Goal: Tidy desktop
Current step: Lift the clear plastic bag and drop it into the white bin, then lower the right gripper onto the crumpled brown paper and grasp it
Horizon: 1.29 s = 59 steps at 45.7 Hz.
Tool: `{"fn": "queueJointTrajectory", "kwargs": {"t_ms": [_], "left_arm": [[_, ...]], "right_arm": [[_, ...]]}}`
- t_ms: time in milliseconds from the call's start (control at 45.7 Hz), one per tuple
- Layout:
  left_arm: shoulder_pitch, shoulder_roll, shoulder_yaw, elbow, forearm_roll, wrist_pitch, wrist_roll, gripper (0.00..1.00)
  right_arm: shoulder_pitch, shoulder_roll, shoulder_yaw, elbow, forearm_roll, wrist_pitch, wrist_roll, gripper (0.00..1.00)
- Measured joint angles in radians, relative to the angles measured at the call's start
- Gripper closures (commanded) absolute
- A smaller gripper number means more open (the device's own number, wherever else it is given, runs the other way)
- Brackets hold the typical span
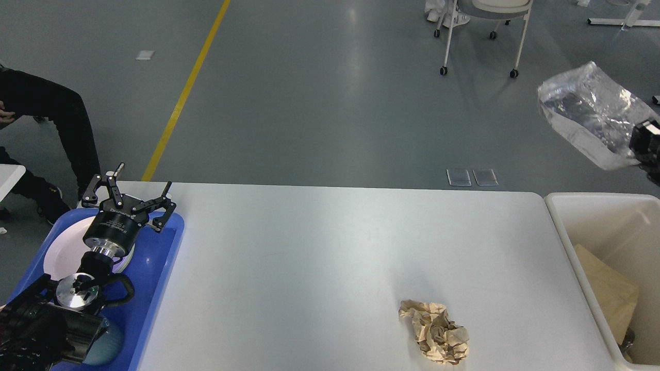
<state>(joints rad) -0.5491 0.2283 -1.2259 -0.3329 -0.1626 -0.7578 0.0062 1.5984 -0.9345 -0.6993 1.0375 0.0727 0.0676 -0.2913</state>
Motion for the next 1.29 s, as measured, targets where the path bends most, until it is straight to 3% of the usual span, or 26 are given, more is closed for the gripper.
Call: {"fn": "queueJointTrajectory", "kwargs": {"t_ms": [219,241,350,394,438,635,853,1116,1291], "left_arm": [[0.0,0.0,0.0,0.0,0.0,0.0,0.0,0.04],[0.0,0.0,0.0,0.0,0.0,0.0,0.0,0.04],[0.0,0.0,0.0,0.0,0.0,0.0,0.0,0.04],[0.0,0.0,0.0,0.0,0.0,0.0,0.0,0.04],[0.0,0.0,0.0,0.0,0.0,0.0,0.0,0.04],[0.0,0.0,0.0,0.0,0.0,0.0,0.0,0.04],[0.0,0.0,-0.001,0.0,0.0,0.0,0.0,0.04],[0.0,0.0,-0.001,0.0,0.0,0.0,0.0,0.04],[0.0,0.0,-0.001,0.0,0.0,0.0,0.0,0.04]], "right_arm": [[-0.309,0.028,0.051,-0.122,0.124,-0.137,0.004,1.0],[-0.336,0.034,0.06,-0.134,0.137,-0.145,0.005,0.94],[-0.478,0.066,0.103,-0.19,0.176,-0.178,0.005,0.29],[-0.538,0.087,0.109,-0.219,0.179,-0.186,0.006,0.11],[-0.589,0.113,0.111,-0.252,0.18,-0.192,0.006,0.0],[-0.757,0.255,0.115,-0.468,0.181,-0.204,0.006,0.0],[-0.769,0.309,0.116,-0.51,0.179,-0.195,0.008,0.0],[-0.506,0.441,0.054,-0.491,0.007,-0.155,0.009,0.0],[-0.283,0.557,-0.125,-0.349,-0.149,-0.139,0.003,0.0]]}}
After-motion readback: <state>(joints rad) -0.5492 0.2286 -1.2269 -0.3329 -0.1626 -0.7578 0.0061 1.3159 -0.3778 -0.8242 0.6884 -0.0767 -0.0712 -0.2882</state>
